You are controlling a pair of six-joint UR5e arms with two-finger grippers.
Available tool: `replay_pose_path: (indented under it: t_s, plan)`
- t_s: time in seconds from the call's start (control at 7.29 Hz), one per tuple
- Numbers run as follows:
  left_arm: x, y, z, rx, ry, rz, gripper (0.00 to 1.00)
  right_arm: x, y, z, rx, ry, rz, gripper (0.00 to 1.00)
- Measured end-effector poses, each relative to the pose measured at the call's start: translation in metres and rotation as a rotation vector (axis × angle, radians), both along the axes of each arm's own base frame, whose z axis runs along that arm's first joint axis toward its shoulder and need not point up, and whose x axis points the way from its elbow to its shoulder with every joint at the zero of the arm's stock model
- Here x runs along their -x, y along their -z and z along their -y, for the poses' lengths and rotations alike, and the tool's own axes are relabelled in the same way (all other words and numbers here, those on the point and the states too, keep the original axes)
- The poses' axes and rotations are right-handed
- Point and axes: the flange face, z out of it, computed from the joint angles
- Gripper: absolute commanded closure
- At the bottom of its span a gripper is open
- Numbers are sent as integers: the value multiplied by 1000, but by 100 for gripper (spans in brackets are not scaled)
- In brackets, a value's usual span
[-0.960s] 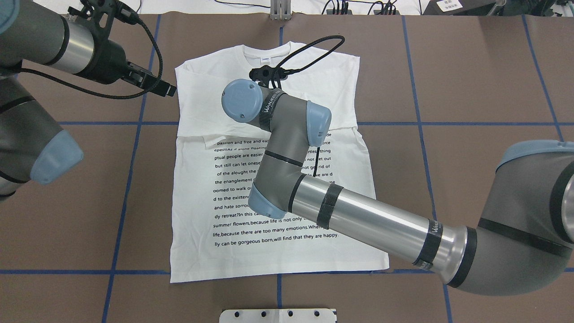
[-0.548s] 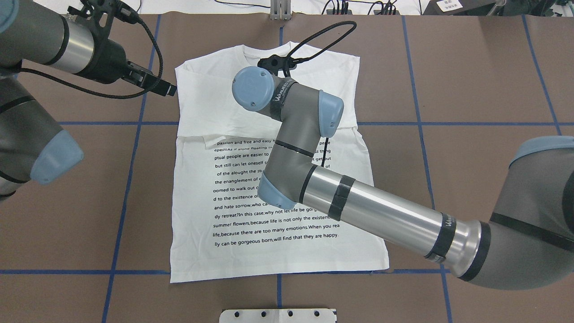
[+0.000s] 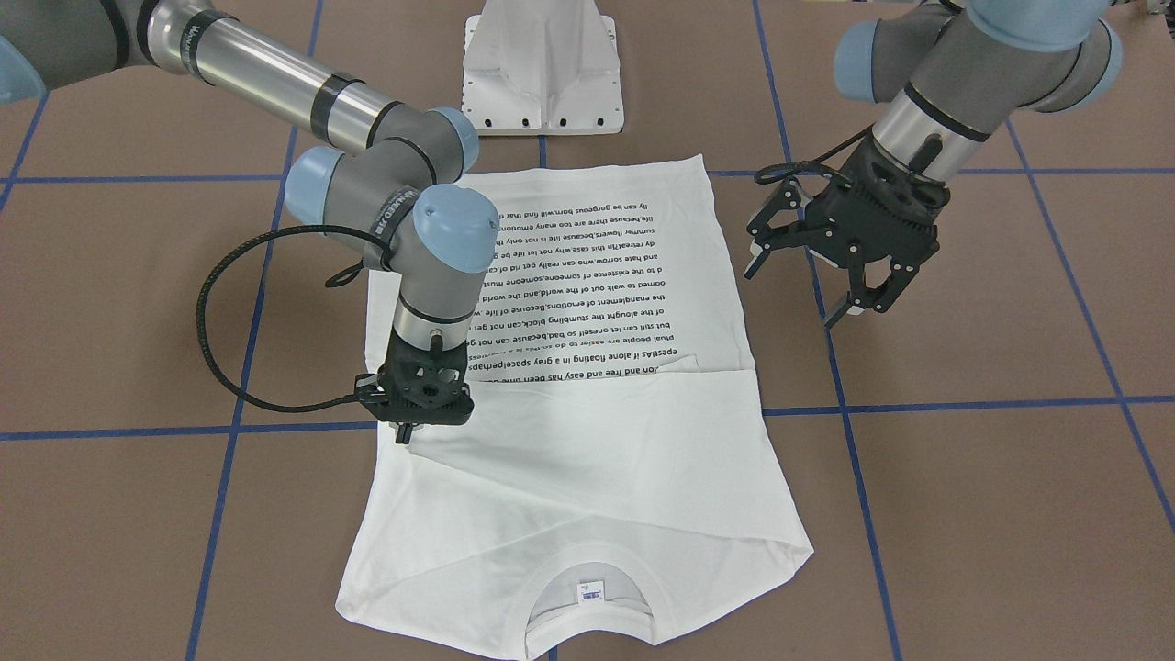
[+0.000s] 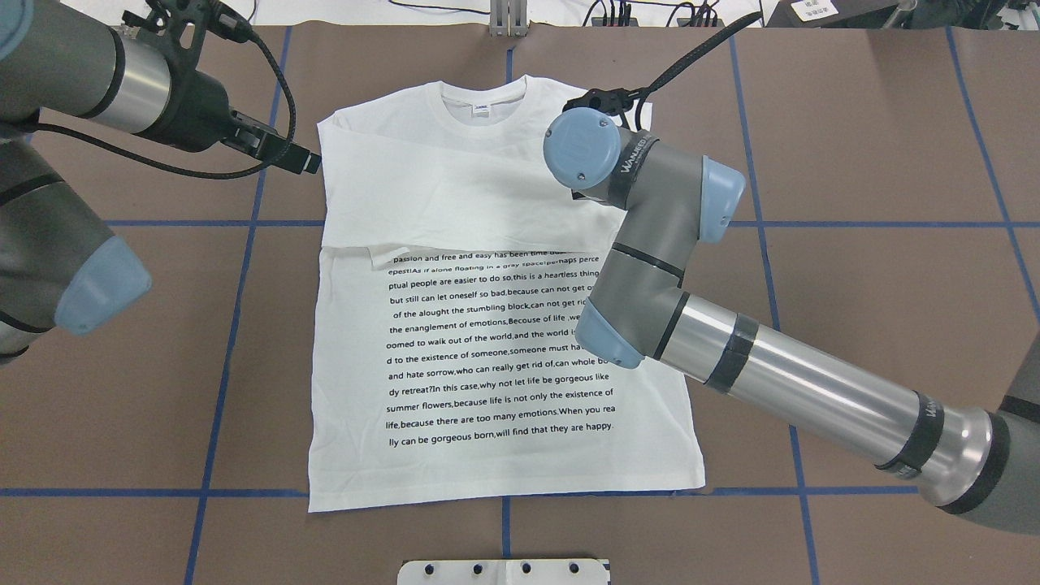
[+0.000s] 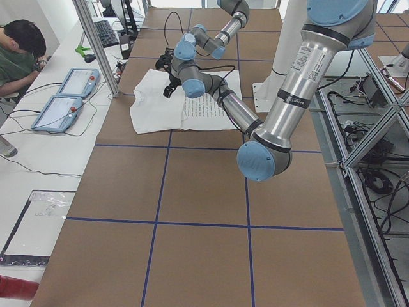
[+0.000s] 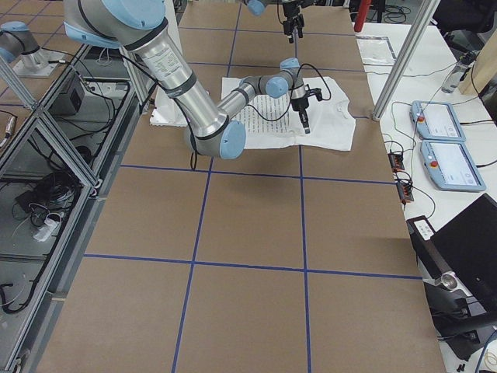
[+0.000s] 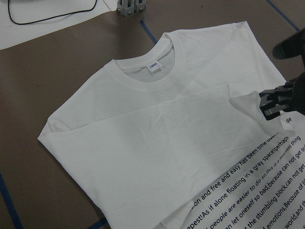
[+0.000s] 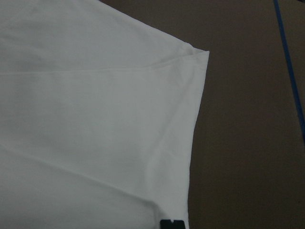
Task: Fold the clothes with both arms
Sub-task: 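Lower both grippers to the hem corners nearest the robot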
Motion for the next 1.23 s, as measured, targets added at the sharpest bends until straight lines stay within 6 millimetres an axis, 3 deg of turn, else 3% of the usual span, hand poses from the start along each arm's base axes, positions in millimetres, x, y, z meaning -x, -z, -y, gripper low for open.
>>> replay_pose_path:
  t_s: [0.14, 0.55, 0.82, 1.1, 1.23]
  plan:
    - [0, 0, 0, 0, 1, 0, 0, -9, -5, 3, -5, 0, -4, 1]
    - [-1, -1, 0, 2, -2, 2, 0, -14, 5, 9, -27, -10, 49, 0]
    - [-2, 3, -3, -3, -6, -1, 0, -33, 19, -1, -33, 16, 175, 0]
    - [-2, 6, -16, 22, -4, -19, 0, -88, 9, -63, -46, 65, 292, 0]
    - [2, 7, -37, 59, 4, -45, 0, -118, 4, -102, -49, 82, 337, 0]
